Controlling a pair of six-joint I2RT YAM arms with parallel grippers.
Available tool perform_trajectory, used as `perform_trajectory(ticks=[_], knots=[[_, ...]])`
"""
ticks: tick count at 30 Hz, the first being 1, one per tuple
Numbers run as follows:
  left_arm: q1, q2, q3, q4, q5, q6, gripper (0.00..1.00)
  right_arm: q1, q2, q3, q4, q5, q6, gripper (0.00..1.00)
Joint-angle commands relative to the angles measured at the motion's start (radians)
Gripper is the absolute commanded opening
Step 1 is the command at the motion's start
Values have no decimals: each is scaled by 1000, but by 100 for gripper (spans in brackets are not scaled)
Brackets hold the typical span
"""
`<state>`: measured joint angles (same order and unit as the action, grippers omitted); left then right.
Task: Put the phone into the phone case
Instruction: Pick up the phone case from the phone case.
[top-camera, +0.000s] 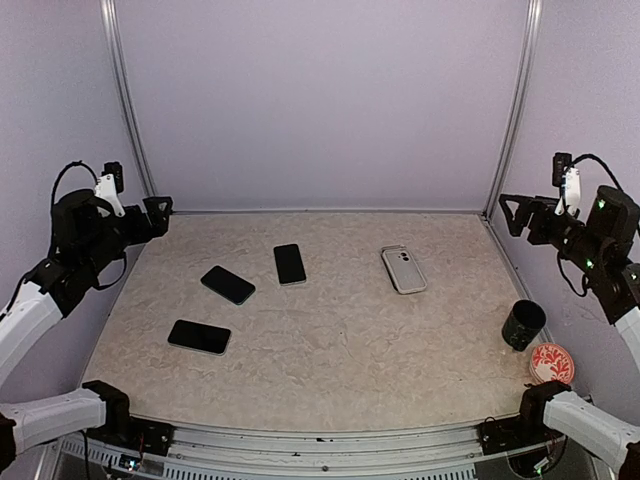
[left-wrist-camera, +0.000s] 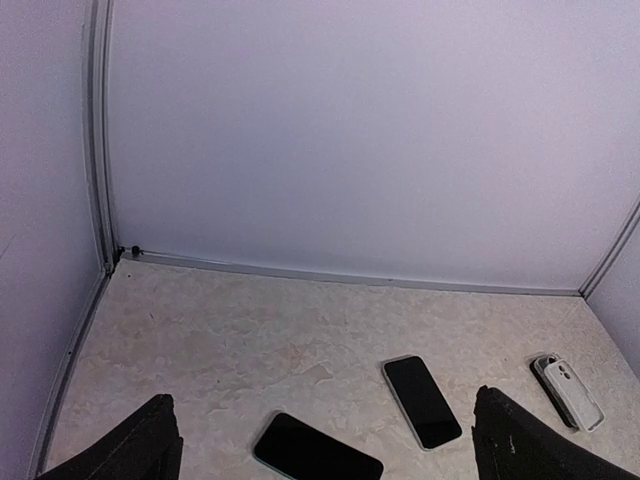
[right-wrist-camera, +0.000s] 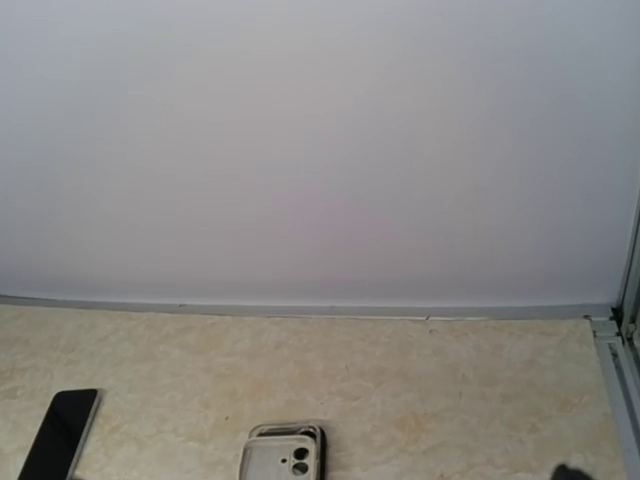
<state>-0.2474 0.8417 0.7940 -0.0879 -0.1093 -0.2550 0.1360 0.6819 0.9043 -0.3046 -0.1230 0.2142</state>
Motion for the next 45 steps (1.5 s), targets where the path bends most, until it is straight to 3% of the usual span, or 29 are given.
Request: perform_trajectory(ticks=[1, 15, 25, 33, 45], knots=[[10, 9, 37, -13, 40, -25, 99, 13, -21, 18, -14, -20, 7, 99], [8, 59, -5, 7, 131, -145, 99, 22, 88, 20, -56, -216, 16, 100], [-32, 98, -37, 13, 114, -195, 99, 30, 199, 36, -146, -129, 76, 99], [-64, 130, -57, 16, 46, -218, 99, 59, 259, 15, -114, -108, 138, 100], [-144, 202, -67, 60, -12, -248, 99, 248, 415, 42, -105, 76, 143, 99]])
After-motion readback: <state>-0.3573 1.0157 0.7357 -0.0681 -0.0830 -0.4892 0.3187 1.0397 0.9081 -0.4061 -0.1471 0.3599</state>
